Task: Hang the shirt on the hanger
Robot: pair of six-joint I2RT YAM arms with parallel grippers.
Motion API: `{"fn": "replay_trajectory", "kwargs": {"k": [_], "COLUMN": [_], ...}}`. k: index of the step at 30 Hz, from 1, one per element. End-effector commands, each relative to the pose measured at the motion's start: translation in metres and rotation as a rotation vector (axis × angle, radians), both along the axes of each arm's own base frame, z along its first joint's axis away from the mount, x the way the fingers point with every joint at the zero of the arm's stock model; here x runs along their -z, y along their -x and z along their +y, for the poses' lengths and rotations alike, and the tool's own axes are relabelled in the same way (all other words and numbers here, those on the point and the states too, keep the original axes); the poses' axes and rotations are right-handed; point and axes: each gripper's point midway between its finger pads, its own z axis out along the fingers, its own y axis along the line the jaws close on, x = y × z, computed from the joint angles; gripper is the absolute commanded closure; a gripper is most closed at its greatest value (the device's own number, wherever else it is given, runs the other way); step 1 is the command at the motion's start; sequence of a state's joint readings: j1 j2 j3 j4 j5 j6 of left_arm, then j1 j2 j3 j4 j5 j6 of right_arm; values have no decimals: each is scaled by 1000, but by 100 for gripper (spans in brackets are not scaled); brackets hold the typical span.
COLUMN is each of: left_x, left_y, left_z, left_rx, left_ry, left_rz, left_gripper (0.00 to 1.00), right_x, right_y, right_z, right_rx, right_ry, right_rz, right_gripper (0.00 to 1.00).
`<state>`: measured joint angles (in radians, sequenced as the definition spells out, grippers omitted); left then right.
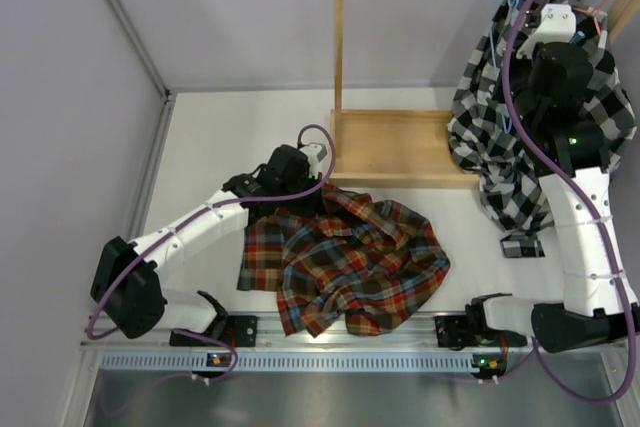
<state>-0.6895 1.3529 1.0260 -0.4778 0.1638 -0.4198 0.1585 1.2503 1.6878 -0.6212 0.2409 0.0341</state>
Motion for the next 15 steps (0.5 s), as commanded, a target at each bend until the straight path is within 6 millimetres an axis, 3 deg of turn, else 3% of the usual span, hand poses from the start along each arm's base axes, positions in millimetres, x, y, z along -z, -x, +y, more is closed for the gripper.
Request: {"fn": "replay_trajectory", "kwargs": {"k": [1,8,15], "left_x": [-17,-21,-28], "left_y": [-7,-6,-8], "left_z": [-6,-12,-14], "left_rx": [8,34,36], "left_ry": [47,65,78], "left_rz": [-53,-50,-63], "left_gripper": [100,100,100], "right_x": [-53,-76,-83], "right_y": [10,17,17], "right_z": [-4,12,18], "right_rx": [-13,-126,-162], "right_ry": [-2,40,53], "right_rz": [-170,-223,-242], "right_gripper": [100,100,100]}}
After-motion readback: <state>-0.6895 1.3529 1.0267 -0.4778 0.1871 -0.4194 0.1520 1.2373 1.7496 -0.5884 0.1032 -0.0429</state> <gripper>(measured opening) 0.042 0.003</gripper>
